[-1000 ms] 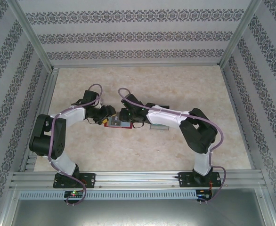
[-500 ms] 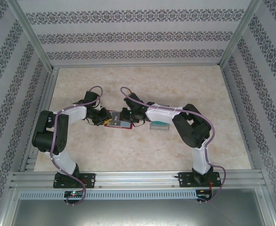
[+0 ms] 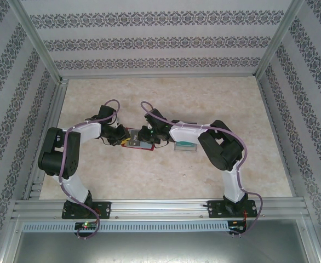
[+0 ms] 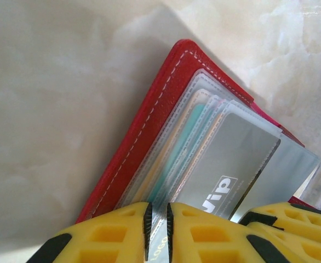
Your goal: Take the credit cards out of the card holder
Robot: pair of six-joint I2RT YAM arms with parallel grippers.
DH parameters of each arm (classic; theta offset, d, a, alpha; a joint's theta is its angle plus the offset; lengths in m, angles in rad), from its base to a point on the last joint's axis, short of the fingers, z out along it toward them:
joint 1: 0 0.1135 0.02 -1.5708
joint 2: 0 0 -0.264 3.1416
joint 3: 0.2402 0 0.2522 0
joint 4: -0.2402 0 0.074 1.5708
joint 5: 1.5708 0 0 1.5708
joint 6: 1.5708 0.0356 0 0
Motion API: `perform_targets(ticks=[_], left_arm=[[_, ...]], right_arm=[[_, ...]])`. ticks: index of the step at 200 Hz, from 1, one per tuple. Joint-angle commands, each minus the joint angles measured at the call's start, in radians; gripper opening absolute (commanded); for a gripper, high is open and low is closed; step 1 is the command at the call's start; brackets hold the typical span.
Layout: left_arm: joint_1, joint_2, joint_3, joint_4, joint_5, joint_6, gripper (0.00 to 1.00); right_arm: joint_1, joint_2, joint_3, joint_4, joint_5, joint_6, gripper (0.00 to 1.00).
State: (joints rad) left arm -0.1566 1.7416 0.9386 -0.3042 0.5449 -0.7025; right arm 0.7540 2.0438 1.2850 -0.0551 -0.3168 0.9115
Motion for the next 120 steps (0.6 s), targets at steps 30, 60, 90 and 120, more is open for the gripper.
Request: perform_targets(ticks=[30,60,90,120], left_arm=[[0.006,0.027,0.006,-0.058,-0.028,0.019,0.19],[0.005,0.027,0.006,-0.061,-0.026,0.019,0.19],[0.002,0.032,0.007,-0.064,-0.024,0.018,0.19],[-0.001,0.033,0.009,-0.067,-0.025,0.021,0.19]], right_arm=[[-0.010,0.041,-0.032,0.040,-0.036,0.025,0.21],[-0.011,0.047,-0.033,0.055,-0.045,0.029,0.20],[-0.012,0.057,-0.030,0.074,-0.062,0.035,0.19],[-0.012,0.057,-0.039,0.089,-0.067,0.041,0.16]])
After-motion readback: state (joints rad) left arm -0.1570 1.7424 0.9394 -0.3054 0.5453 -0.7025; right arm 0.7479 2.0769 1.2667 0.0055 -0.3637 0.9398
